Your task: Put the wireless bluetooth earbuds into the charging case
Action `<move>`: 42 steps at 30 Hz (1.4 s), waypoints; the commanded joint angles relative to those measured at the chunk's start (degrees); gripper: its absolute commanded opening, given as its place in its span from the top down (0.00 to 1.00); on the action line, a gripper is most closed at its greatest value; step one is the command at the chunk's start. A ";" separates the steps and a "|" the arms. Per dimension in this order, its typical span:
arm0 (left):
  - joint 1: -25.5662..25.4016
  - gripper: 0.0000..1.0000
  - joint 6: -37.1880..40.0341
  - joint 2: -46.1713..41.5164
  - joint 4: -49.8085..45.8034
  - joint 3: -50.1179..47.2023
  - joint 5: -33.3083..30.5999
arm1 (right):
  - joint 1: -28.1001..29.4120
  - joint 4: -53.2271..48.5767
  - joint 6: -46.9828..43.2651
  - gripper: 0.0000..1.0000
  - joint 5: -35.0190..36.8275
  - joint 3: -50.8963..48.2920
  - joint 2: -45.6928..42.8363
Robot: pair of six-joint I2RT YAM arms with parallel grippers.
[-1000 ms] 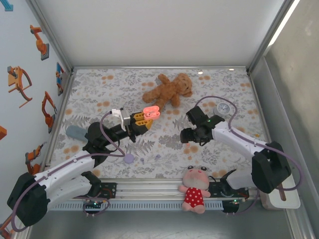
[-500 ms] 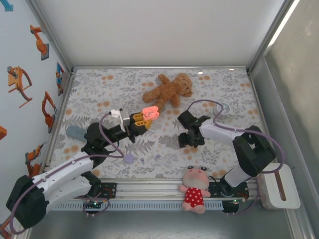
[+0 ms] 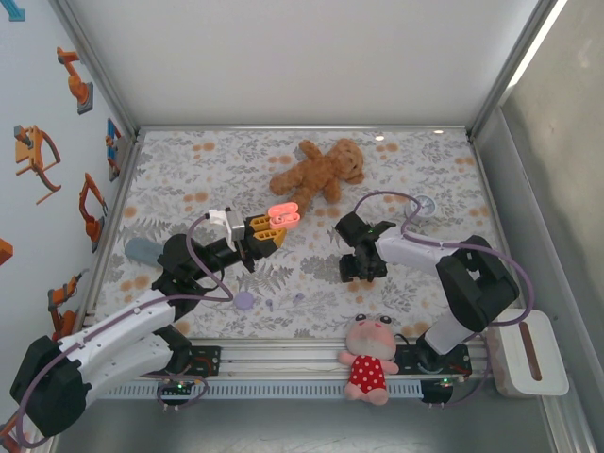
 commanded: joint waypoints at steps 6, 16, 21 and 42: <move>-0.28 0.86 1.16 -0.91 0.17 -0.52 -0.42 | 0.15 -2.70 0.07 0.36 2.92 -2.97 -2.42; -0.36 0.86 1.07 -0.59 0.30 -0.54 -0.38 | 0.10 -4.06 0.91 0.36 4.98 -4.91 -5.60; -0.39 0.86 0.98 -0.65 -0.01 -0.56 -0.39 | 0.15 -4.23 0.99 0.38 4.56 -4.52 -5.66; -0.52 0.86 1.66 -4.87 -3.13 -1.39 -1.30 | -3.08 1.52 -0.90 0.44 -5.37 1.58 -4.21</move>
